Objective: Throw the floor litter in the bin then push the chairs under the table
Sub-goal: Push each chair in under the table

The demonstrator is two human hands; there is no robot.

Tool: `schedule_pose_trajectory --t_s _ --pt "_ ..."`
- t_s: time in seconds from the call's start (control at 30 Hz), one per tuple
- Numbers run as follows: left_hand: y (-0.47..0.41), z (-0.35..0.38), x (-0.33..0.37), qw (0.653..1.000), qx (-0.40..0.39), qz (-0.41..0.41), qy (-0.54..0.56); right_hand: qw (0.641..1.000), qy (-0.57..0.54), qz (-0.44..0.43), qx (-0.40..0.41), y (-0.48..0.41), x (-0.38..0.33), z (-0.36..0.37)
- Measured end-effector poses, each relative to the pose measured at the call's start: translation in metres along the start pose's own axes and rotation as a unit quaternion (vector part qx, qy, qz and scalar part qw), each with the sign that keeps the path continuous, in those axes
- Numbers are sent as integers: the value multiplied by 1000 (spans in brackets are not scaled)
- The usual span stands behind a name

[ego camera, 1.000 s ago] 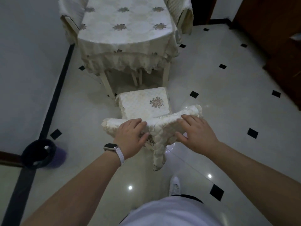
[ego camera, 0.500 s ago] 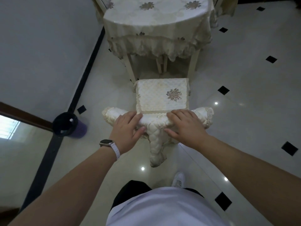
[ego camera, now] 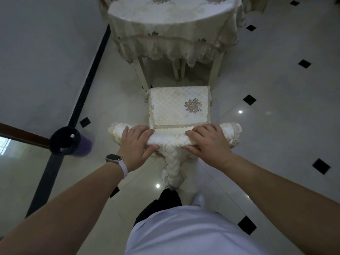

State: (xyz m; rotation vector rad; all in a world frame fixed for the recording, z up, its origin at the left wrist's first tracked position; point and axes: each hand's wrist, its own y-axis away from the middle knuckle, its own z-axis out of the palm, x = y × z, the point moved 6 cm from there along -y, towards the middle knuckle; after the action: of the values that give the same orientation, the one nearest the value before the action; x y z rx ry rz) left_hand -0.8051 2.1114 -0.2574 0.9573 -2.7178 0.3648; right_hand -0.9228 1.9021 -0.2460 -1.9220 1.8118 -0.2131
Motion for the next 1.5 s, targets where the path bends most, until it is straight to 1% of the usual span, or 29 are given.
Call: schedule_pose_trajectory --t_s 0.07,0.2,0.37,0.63,0.8,0.97,1.17,1.3,1.5 --pt "-9 0 0 1000 13 21 4 1000 2 -5 -3 -5 7 1" --pt "-37 -8 -7 998 40 43 8 1000 6 0 14 -29 22 -2" --pt "-92 -32 -22 996 83 39 16 998 19 35 38 -81 43 -8" --pt "-168 -52 -48 989 138 47 24 996 58 50 41 -151 74 -6" --pt "-207 -64 -60 988 144 52 28 994 65 67 62 -189 89 -7" --pt "-244 -72 -69 987 153 45 30 991 93 84 56 -224 106 -10" --pt "-274 -83 -76 990 131 44 41 989 84 94 78 -248 121 -11" --pt "-284 -82 -86 991 107 64 46 988 79 93 90 -253 120 -6" --pt "-296 -82 -108 990 104 84 54 987 72 96 106 -263 116 9"
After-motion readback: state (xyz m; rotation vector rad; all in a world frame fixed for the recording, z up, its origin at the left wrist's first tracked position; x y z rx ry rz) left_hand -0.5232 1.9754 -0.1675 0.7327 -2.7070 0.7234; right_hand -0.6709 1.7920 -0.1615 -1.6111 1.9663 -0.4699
